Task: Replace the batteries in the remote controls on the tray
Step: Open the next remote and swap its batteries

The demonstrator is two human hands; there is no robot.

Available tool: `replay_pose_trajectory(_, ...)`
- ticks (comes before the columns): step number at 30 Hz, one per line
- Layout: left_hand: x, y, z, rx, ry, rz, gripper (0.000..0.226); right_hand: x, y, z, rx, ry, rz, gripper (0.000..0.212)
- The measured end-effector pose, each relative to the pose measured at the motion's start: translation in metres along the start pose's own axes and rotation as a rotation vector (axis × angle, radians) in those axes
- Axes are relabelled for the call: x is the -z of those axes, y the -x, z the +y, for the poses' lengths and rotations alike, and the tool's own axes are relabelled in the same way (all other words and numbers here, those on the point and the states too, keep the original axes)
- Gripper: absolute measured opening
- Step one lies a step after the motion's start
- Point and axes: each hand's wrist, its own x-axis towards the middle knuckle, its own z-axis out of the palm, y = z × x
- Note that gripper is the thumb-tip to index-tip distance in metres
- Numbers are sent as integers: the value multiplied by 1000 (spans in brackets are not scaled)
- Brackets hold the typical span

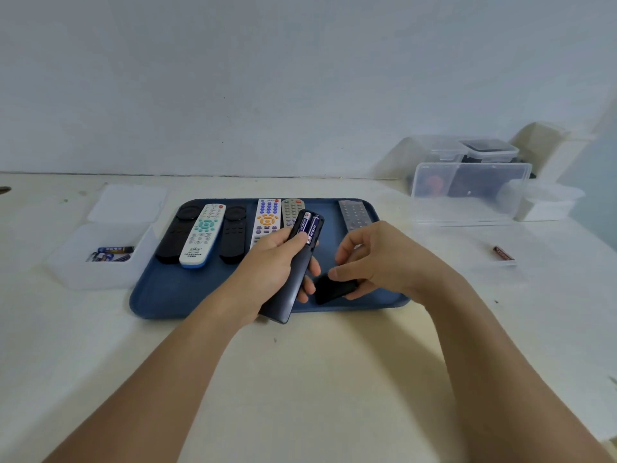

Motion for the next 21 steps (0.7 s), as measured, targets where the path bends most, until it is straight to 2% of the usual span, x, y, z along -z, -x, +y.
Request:
replay_pose_trajectory(5,12,0,10,0,169,52,37,-37,-10,4,93,120,-9,17)
replay_pose_trajectory(9,15,0,10,-7,147,51,38,-40,-12,8,217,258,-14,12)
replay_pose_trajectory(11,14,0,9,-14,136,26,34,-29,-11,4,267,245,75,5)
replay_pose_trajectory(14,10,0,6,-23,107,-17,29,-14,-9,-3,264,-101,292,11)
replay_pose_trajectory(15,9,1,5,-26,91,-29,28,-13,-9,-4,302,-144,345,14)
replay_pose_trajectory(18,3,2,1,-28,60,-68,24,-19,-12,0,446,19,442,22)
replay_pose_trajectory(21,0,5,0,-32,57,-109,24,-26,-14,4,531,182,531,21)
